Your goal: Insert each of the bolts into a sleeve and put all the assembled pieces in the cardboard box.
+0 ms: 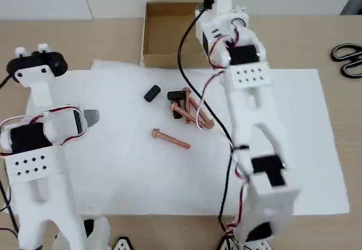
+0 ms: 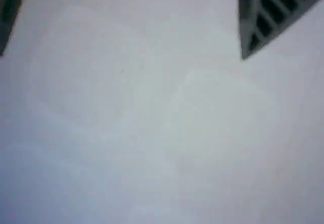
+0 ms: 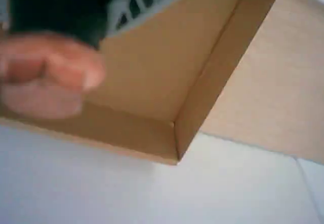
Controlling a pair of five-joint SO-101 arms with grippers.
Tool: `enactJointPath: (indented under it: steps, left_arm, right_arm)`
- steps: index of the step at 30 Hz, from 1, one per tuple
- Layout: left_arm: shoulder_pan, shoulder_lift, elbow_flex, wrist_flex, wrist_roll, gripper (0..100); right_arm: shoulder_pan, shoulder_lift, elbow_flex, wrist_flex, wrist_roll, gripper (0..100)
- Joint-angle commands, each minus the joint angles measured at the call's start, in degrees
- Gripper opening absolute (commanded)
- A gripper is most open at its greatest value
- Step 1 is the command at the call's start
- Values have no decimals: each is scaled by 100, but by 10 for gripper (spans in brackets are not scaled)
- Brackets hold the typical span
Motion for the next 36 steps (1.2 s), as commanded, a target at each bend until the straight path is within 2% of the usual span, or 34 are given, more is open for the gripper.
enactJointPath:
  steps: [1,11,25,27,32,36]
  left_arm:
    - [-35,-62,-31,35,-26,280]
    - [-26,-62,127,18,-35,280]
    - [-18,-62,242,26,-35,280]
    - [-9,-62,242,26,-35,280]
    - [-9,-62,242,26,-35,280]
    - [-9,-62,242,35,-35,280]
  right_arm:
    - [84,998,-1574,-127,35,3]
    - [92,2993,-3138,-127,35,4]
    - [136,4549,-4316,-136,62,13]
    - [136,4673,-4440,-101,70,56]
    - [145,4760,-4457,-92,70,238]
    - [127,4743,-4695,-92,70,290]
